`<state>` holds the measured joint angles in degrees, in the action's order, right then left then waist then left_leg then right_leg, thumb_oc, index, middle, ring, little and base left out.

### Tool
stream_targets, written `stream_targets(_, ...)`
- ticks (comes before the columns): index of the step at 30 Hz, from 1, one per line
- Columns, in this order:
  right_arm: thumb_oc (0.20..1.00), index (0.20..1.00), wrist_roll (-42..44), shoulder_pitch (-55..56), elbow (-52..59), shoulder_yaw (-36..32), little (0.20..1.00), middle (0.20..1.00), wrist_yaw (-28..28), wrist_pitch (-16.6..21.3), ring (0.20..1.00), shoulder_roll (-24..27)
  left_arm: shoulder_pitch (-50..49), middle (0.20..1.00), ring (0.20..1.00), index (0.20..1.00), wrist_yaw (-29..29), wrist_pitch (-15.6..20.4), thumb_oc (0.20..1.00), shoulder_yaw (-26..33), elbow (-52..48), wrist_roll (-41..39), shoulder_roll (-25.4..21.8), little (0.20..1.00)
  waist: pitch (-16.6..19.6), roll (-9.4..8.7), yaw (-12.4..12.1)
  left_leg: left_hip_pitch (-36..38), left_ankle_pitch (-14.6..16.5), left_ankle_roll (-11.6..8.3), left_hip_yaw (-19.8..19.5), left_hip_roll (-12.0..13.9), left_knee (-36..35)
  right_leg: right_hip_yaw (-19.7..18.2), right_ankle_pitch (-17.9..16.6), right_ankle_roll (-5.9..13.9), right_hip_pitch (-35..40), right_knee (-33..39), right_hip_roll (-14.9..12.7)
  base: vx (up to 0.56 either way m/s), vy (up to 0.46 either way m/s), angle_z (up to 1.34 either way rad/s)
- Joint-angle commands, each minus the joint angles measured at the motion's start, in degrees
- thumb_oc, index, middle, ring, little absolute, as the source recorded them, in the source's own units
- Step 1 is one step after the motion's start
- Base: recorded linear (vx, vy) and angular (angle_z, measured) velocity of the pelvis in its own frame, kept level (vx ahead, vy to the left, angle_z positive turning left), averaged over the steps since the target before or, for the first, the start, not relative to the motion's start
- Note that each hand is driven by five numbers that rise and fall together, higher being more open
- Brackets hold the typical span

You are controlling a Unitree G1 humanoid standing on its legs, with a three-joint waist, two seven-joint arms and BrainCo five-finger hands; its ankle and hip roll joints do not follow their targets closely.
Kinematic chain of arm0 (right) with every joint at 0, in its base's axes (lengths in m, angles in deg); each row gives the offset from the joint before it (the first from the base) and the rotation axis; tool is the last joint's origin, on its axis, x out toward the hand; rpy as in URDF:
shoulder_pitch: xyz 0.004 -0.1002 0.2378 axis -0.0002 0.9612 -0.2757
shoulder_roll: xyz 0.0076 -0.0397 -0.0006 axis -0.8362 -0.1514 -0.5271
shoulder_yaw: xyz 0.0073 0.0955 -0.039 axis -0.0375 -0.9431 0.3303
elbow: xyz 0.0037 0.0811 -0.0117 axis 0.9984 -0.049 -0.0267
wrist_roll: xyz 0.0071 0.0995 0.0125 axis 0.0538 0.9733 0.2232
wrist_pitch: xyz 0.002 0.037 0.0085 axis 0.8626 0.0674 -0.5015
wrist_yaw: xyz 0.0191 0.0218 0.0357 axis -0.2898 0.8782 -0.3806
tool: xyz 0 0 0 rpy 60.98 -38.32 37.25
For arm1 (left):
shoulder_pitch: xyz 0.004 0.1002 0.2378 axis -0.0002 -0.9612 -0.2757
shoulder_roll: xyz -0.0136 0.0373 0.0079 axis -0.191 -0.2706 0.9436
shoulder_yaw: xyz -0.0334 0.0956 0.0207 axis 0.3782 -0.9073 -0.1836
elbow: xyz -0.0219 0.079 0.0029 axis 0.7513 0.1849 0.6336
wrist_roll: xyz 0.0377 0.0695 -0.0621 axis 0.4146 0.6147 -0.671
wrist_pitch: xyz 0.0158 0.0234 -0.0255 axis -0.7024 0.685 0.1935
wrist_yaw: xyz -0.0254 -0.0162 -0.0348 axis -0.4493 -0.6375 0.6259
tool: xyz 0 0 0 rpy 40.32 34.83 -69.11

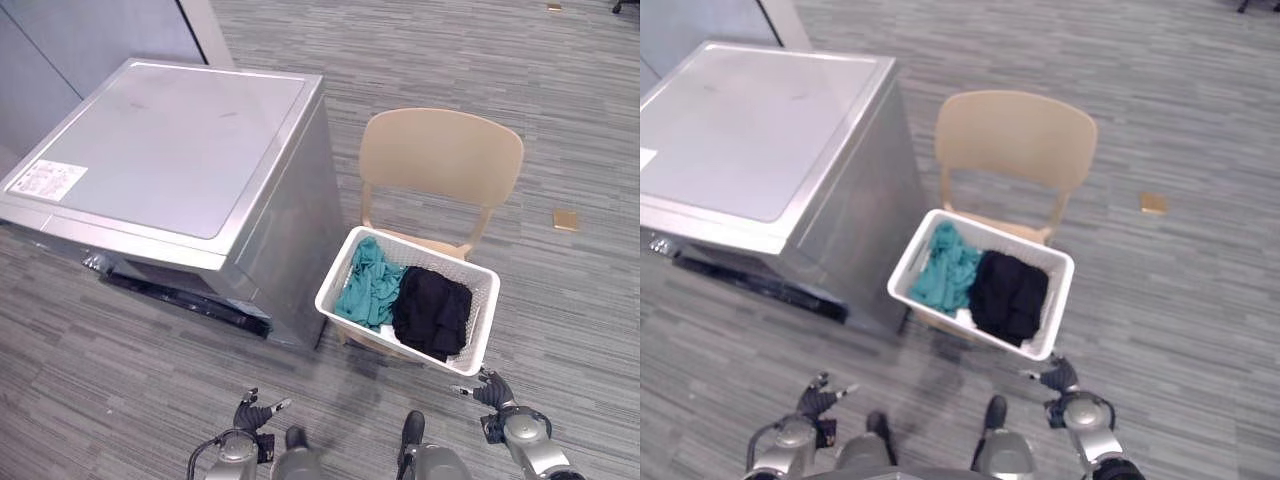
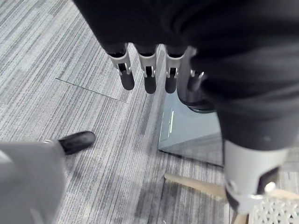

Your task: Grab the laundry basket,head to the washer,open it,put in the laundry and shut it.

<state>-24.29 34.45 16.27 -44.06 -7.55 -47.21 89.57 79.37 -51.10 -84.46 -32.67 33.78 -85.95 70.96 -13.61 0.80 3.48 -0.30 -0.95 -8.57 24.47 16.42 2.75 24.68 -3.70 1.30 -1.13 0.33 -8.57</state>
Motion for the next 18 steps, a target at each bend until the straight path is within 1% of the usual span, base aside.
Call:
stream_targets(1, 1.000, 1.000, 1.6, 0.0, 1.8, -0.2, 1.000, 1.000, 0.0, 0.8, 1.000, -2.1, 0.3, 1.000, 1.000, 1.000, 1.3, 1.2, 1.000, -0.7, -2.8, 3.1, -3.0, 1.000, 1.3, -1.04, 0.3, -2.5, 0.7, 0.81, -1.4, -2.5, 1.6, -2.1, 3.1, 7.33, -1.7, 0.9, -5.4, 0.11, 0.404, 0.93)
stream_targets(3, 1.000, 1.000, 1.9, -0.2, 0.9, -0.3, 1.000, 1.000, 0.2, 0.6, 1.000, -3.4, 0.8, 1.000, 1.000, 1.000, 1.2, 1.2, 1.000, -1.3, -2.7, 3.5, -3.3, 1.000, 1.4, -1.87, 0.2, -3.4, 2.3, 1.97, -2.4, -4.5, 2.3, -2.0, 1.9, 8.38, -1.8, -0.1, -7.7, 0.09, 0.379, 0.30)
stream_targets(4, 1.000, 1.000, 2.0, -0.1, 1.1, -0.3, 1.000, 1.000, 0.1, 0.4, 1.000, -4.2, 1.0, 1.000, 1.000, 1.000, 1.1, 1.1, 1.000, -1.5, -3.0, 4.0, -3.7, 1.000, 1.3, -2.20, 0.1, -3.9, 3.1, 2.77, -3.0, -5.5, 2.4, -2.4, 1.8, 8.78, -2.2, -1.1, -8.6, 0.05, 0.380, 0.14)
stream_targets(6, 1.000, 1.000, 2.2, -0.3, 1.5, 0.5, 1.000, 1.000, -0.1, 0.4, 1.000, -5.1, 1.5, 1.000, 1.000, 1.000, 1.1, 0.9, 1.000, -1.5, -3.4, 4.6, -4.8, 1.000, 0.3, -2.72, -0.4, -4.3, 4.6, 4.41, -4.1, -7.5, 2.7, -3.9, 2.1, 8.59, -3.5, -5.2, -10.1, 0.02, 0.316, 0.35)
stream_targets(7, 1.000, 1.000, 2.4, -0.8, 1.7, 1.0, 1.000, 1.000, -0.2, 0.5, 1.000, -5.3, 2.1, 1.000, 1.000, 1.000, 1.4, 1.1, 1.000, -1.5, -3.3, 4.9, -5.5, 1.000, -0.3, -2.86, -0.5, -4.5, 5.0, 4.96, -4.6, -8.3, 2.8, -5.5, 1.9, 8.49, -4.8, -7.5, -10.1, 0.01, 0.349, 0.42)
stream_targets(8, 1.000, 1.000, 1.8, -1.1, 3.5, 2.3, 1.000, 1.000, -0.6, 0.5, 1.000, -5.5, 1.9, 1.000, 1.000, 1.000, 1.8, 1.3, 1.000, -1.4, -4.1, 4.7, -6.1, 1.000, -1.1, -2.48, 0.0, -3.8, 5.1, 6.07, -6.0, -9.7, 1.6, -10.8, 3.9, 7.67, -7.6, -11.5, -6.7, 0.03, 0.356, 0.33)
stream_targets(9, 1.000, 1.000, 1.5, -1.2, 4.1, 3.1, 1.000, 1.000, -0.6, 0.6, 1.000, -5.3, 1.8, 1.000, 1.000, 1.000, 1.9, 1.4, 1.000, -1.3, -4.5, 4.6, -6.2, 1.000, -1.1, -2.19, -0.1, -3.3, 5.0, 6.49, -6.4, -10.4, 0.8, -12.4, 5.3, 7.35, -8.6, -12.6, -4.7, 0.06, 0.335, 0.28)
stream_targets(10, 1.000, 1.000, 1.1, -1.6, 4.8, 3.8, 1.000, 1.000, -0.7, 0.8, 1.000, -4.9, 1.6, 1.000, 1.000, 1.000, 2.0, 1.5, 1.000, -1.1, -4.3, 4.5, -6.0, 1.000, -1.2, -2.00, -0.2, -2.6, 5.0, 6.89, -7.1, -11.3, 0.0, -13.2, 6.5, 7.06, -9.1, -13.0, -2.9, 0.05, 0.152, 0.31)
stream_targets(11, 1.000, 1.000, 1.1, -1.6, 4.8, 3.8, 1.000, 1.000, -0.7, 0.8, 1.000, -4.9, 1.6, 1.000, 1.000, 1.000, 2.0, 1.5, 1.000, -1.1, -4.3, 4.5, -6.0, 1.000, -1.3, -1.99, -0.2, -2.6, 5.0, 6.88, -7.1, -11.4, -0.1, -13.2, 6.6, 7.05, -9.0, -13.0, -2.9, 0.07, 0.105, 0.65)
stream_targets(12, 1.000, 1.000, 0.5, -2.1, 5.7, 4.7, 1.000, 1.000, -0.8, 0.8, 1.000, -4.5, 1.6, 1.000, 1.000, 1.000, 2.2, 1.5, 1.000, -1.1, -4.0, 4.5, -5.9, 1.000, -1.3, -1.84, -0.4, -2.0, 4.9, 7.13, -7.9, -12.0, -0.8, -13.4, 7.5, 6.69, -9.2, -12.8, -1.4, 0.04, 0.059, 0.92)
stream_targets(13, 1.000, 1.000, -0.1, -3.7, 8.4, 7.1, 1.000, 1.000, -1.1, 1.0, 1.000, -3.8, 1.7, 1.000, 1.000, 1.000, 2.6, 1.7, 1.000, -0.8, -2.8, 4.5, -5.8, 1.000, -1.8, -1.94, -1.6, -2.2, 3.8, 7.81, -9.3, -13.8, -1.7, -12.6, 6.4, 5.58, -10.4, -9.6, 1.4, 0.07, 0.046, 0.69)
stream_targets(14, 1.000, 1.000, -0.1, -3.9, 9.8, 7.4, 1.000, 1.000, -1.1, 1.1, 1.000, -3.5, 1.7, 1.000, 1.000, 1.000, 2.8, 1.8, 1.000, -0.8, -2.3, 4.6, -5.7, 1.000, -1.9, -1.96, -1.9, -2.2, 3.8, 7.87, -10.6, -14.5, -1.6, -13.1, 6.8, 5.66, -10.2, -8.7, 1.9, 0.06, -0.008, 0.31)
stream_targets(15, 1.000, 1.000, 0.5, -4.3, 10.7, 7.9, 1.000, 1.000, -1.4, 1.4, 1.000, -3.4, 1.6, 1.000, 1.000, 1.000, 2.9, 2.0, 1.000, -0.7, -2.2, 4.7, -5.7, 1.000, -1.9, -1.94, -2.1, -2.6, 3.8, 7.91, -11.5, -14.8, -1.1, -13.7, 6.5, 6.06, -10.0, -8.1, 1.9, 0.08, -0.052, 0.30)
stream_targets(17, 1.000, 1.000, 1.3, -5.5, 12.8, 9.1, 1.000, 1.000, -1.9, 1.9, 1.000, -3.0, 0.9, 1.000, 1.000, 1.000, 2.6, 2.1, 1.000, -0.6, -2.1, 4.5, -5.3, 1.000, -1.9, -1.96, -2.7, -2.7, 3.8, 8.00, -13.2, -15.8, -0.8, -16.3, 6.0, 5.77, -9.2, -6.6, 3.0, 0.06, -0.047, 0.98)
stream_targets(18, 1.000, 1.000, 1.3, -5.5, 12.8, 9.1, 1.000, 1.000, -1.9, 1.9, 1.000, -3.0, 0.9, 1.000, 1.000, 1.000, 2.6, 2.1, 1.000, -0.6, -2.2, 4.5, -5.3, 1.000, -1.9, -1.95, -2.7, -2.7, 3.8, 8.00, -13.3, -15.8, -0.8, -16.3, 6.0, 5.77, -9.1, -6.6, 3.0, 0.06, -0.043, 1.18)
